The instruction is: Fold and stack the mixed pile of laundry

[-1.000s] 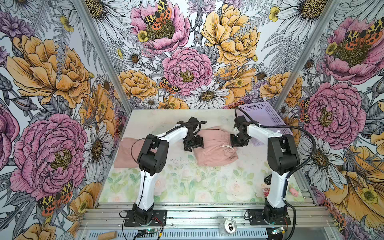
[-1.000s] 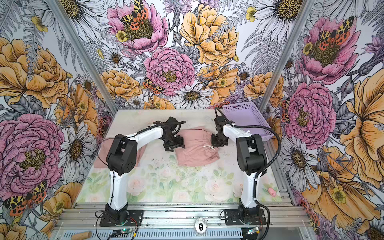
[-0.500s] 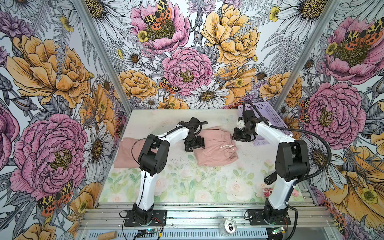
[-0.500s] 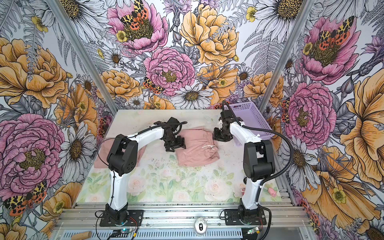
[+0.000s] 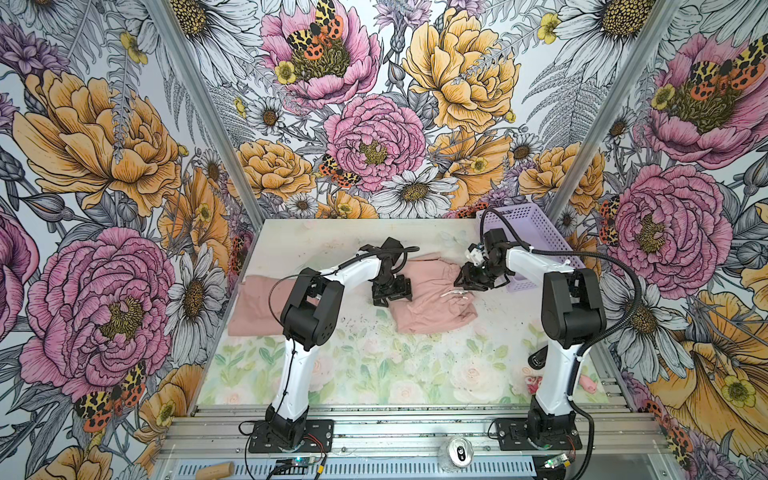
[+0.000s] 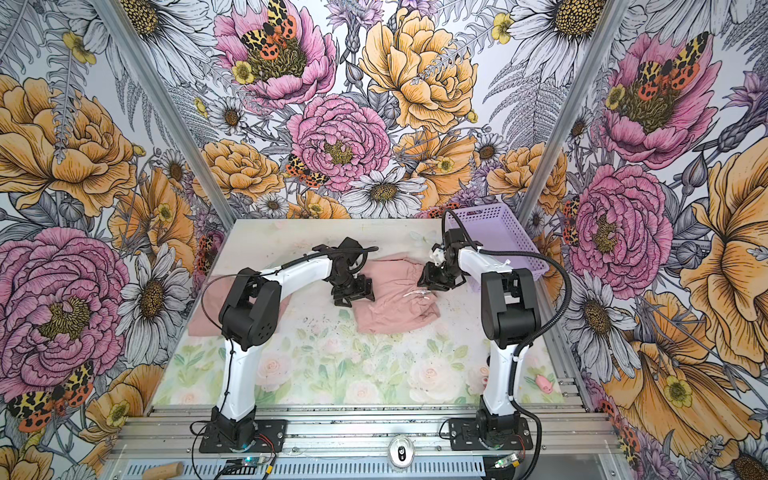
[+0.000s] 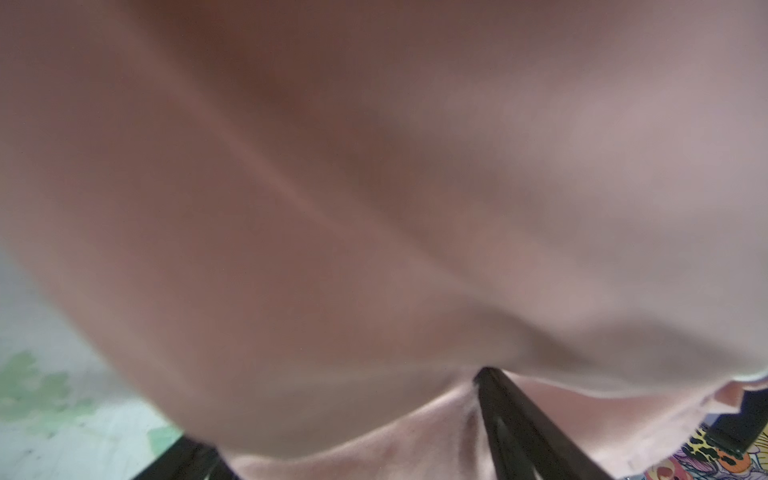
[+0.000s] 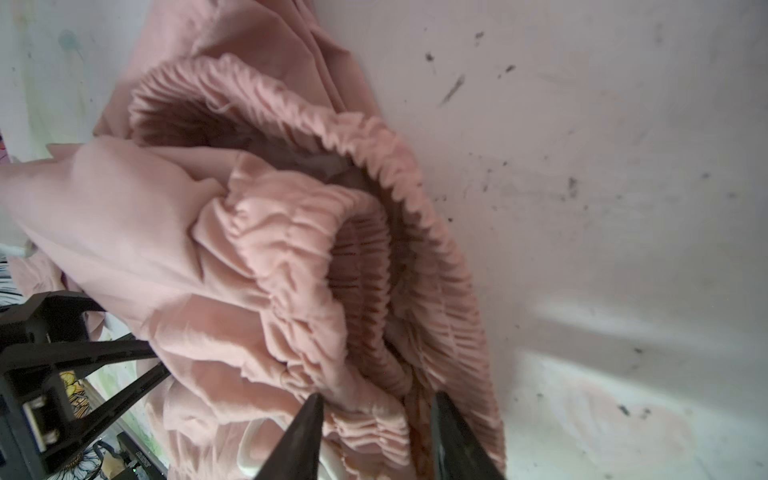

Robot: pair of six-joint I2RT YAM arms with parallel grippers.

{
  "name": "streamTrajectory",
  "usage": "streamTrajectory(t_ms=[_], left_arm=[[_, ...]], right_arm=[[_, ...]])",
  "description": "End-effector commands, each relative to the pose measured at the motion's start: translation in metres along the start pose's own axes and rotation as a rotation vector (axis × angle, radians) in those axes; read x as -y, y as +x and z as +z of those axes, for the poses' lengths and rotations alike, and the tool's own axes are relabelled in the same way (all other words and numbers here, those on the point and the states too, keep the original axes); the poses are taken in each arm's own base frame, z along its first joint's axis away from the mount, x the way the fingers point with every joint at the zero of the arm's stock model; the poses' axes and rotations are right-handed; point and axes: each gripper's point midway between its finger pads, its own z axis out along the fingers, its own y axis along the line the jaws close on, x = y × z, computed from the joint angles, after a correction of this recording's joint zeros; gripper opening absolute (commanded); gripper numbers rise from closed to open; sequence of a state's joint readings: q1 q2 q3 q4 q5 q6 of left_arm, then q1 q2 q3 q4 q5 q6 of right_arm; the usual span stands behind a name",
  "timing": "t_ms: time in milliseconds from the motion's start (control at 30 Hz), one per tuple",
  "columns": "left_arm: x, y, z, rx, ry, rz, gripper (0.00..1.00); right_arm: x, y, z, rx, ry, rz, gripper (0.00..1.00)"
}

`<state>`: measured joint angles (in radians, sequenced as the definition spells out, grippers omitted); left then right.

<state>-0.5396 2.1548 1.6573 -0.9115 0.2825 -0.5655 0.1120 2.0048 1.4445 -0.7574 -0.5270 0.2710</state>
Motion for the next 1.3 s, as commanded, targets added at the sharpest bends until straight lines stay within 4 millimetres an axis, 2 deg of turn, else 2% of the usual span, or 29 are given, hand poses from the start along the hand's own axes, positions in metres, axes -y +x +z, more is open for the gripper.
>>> streamTrajectory(t_ms=[0,167,367,600,733,933,1267], left_arm=[[0.009,-0.001,0.001,-0.002,0.026,0.036,0.82],[0.008,-0.001,0.0,0.001,0.025,0.036,0.82],[0.007,0.0,0.001,-0.002,0.023,0.033,0.83],[0.007,0.001,0.0,-0.003,0.025,0.033,0.82],[0.006,0.001,0.0,-0.003,0.022,0.031,0.83],[0.006,0.002,-0.002,-0.003,0.025,0.031,0.82],[0.007,0.006,0.003,-0.02,0.026,0.035,0.83]], right_arm=[[-0.011,-0.003,0.002,0.02,-0.086,-0.026,0.39],[-0.021,-0.004,-0.003,0.033,-0.142,-0.033,0.24],[-0.019,-0.007,-0.016,0.071,-0.109,-0.031,0.0],[-0.026,-0.015,-0.045,0.142,-0.112,-0.031,0.0],[-0.023,-0.014,-0.049,0.148,-0.108,-0.023,0.0],[0.0,-0.018,-0.057,0.176,-0.022,-0.004,0.0],[0.018,-0.035,-0.065,0.212,0.108,-0.01,0.0]])
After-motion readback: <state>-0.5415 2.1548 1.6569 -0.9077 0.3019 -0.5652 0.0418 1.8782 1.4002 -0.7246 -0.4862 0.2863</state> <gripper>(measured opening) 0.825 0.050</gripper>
